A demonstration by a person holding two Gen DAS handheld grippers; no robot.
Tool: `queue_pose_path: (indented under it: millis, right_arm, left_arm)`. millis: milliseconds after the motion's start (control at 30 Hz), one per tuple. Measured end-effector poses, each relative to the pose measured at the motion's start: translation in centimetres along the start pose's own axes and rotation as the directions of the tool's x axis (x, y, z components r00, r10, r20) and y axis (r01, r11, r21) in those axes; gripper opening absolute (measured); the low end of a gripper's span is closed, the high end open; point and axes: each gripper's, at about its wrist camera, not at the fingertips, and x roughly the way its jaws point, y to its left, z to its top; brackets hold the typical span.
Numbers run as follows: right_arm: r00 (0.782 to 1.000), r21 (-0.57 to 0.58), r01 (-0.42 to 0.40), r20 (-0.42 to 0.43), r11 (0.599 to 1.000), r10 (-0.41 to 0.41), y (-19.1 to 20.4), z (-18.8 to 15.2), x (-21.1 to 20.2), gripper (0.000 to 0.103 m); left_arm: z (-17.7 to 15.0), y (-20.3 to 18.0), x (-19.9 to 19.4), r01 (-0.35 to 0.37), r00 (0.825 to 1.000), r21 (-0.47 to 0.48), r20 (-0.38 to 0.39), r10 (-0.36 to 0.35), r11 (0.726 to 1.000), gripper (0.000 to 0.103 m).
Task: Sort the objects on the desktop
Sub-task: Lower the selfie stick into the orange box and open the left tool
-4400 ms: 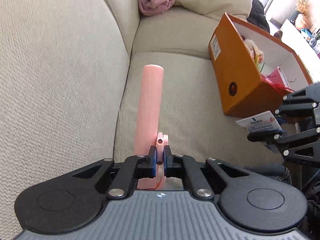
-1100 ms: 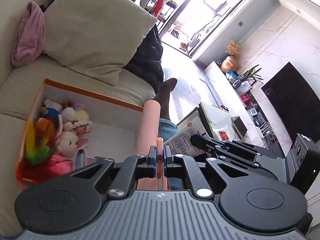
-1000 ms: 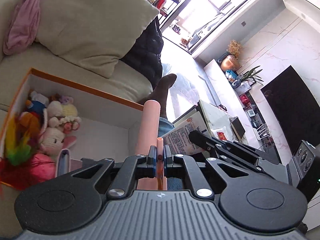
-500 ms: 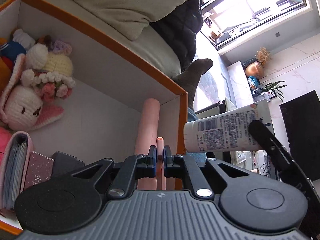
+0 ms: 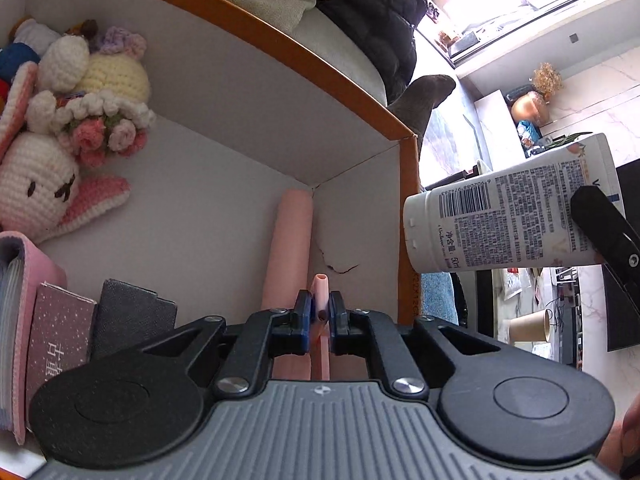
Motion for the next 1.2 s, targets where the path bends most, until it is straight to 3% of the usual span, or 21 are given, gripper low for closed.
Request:
queue_pose_path:
  millis: [67,133,200,333,533,700,967,1200]
  right_arm:
    - [1.000,-0.005,-0.005,0.000,1.000,0.005,0.2,0.0,-0.1,0.005]
    - [1.000,-0.007,-0.009,-0.003,1.000,0.009,0.3,0.0,-0.3,0.005]
    - [1.000,-0.002,-0.025,-0.007,1.000,0.025,0.4,0.0,-0.3,0.005]
    - [0.996,-0.004,-0.082,-0.019,0.997,0.082,1.0,-0.2,0.0,0.005]
    - [0.984,-0.050,-0.173,-0.054,0.984,0.170,3.0,-0.7,1.6,0.005]
    - [0.956,-0.133,-0.278,-0.131,0.951,0.261,4.4,-2.1,4.6,0.005]
    - [0.896,-0.287,-0.428,-0.262,0.857,0.359,5.4,-4.0,7.3,0.005]
    - [0.872,-0.340,-0.459,-0.351,0.821,0.342,6.1,-4.6,8.4,0.006]
  left_arm:
    - [0.1,0.2,0.3,-0.010,0.999,-0.008,-0.038,0.010,1.000,0.012]
    - [0.1,0.6,0.1,-0.045,0.999,-0.009,-0.027,0.045,0.999,0.012]
    - [0.1,0.9,-0.9,-0.054,0.999,-0.003,0.006,0.054,0.999,0.012]
    - [0.2,0.3,-4.5,0.004,0.996,0.038,0.088,-0.007,0.999,0.012]
    - [-0.5,0.2,-10.1,-0.112,0.968,0.117,0.239,0.082,0.987,0.012]
    - [-1.6,0.6,-12.6,-0.174,0.945,0.141,0.301,0.125,0.975,0.012]
    - [-2.7,2.9,-14.1,-0.190,0.937,0.117,0.319,0.144,0.975,0.012]
    - [-3.4,3.9,-14.7,-0.175,0.940,0.116,0.317,0.130,0.978,0.012]
